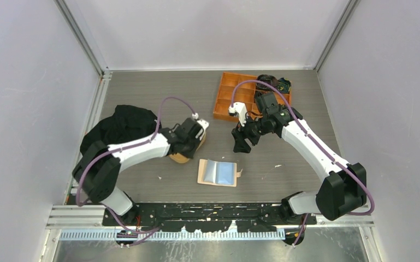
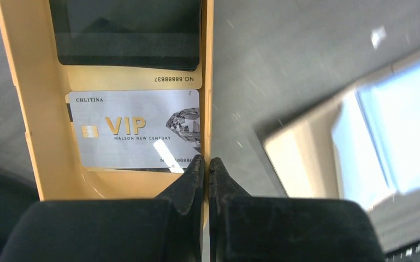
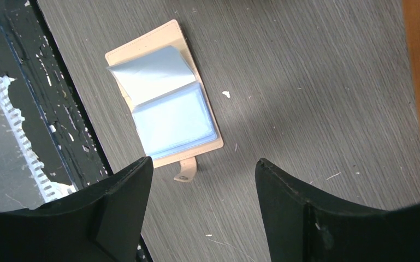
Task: Put the credit cards into the card holder
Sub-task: Move the storage box to the center of the board.
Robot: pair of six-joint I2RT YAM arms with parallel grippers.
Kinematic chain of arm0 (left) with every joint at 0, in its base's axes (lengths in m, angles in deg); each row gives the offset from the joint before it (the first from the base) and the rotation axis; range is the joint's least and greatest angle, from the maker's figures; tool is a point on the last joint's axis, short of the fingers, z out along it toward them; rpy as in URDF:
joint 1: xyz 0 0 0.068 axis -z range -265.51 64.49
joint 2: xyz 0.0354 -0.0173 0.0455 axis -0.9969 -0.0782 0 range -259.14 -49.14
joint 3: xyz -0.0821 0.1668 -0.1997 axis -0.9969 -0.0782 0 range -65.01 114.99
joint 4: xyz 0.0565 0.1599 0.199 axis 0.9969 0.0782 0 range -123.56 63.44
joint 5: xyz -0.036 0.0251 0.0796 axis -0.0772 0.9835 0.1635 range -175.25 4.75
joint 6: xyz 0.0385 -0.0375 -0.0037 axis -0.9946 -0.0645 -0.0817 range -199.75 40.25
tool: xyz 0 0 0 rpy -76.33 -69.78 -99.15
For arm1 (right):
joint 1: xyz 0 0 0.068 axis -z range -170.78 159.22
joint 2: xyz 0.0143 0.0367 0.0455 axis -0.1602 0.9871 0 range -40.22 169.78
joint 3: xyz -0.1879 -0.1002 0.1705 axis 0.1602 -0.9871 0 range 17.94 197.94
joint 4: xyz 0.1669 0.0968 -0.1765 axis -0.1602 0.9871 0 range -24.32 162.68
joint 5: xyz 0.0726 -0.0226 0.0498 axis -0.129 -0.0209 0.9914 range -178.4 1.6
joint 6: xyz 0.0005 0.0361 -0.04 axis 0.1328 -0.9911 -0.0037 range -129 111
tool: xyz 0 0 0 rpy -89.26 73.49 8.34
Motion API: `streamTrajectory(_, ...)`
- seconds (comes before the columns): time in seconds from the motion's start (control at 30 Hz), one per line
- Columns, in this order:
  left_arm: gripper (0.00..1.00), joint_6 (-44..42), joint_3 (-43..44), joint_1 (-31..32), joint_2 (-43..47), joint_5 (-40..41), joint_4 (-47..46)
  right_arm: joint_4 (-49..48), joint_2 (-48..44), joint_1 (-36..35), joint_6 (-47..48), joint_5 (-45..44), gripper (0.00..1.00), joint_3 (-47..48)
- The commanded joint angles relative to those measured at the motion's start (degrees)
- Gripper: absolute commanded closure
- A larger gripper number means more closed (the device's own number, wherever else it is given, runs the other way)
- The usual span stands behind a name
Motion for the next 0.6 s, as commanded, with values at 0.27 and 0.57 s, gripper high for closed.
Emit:
streamTrajectory(0.27, 0.68, 6.32, -12.35, 3.40, 17.74, 1.69, -7.41, -0.06, -1.63, 0.14, 0.66, 1.40, 0.26, 1.16)
streamTrajectory(0.57, 0.35, 34.78, -32.18, 3.31, 33.67, 3.21, -38.48, -0.62, -1.64, 0.20, -0.04, 2.05, 0.26, 0.94)
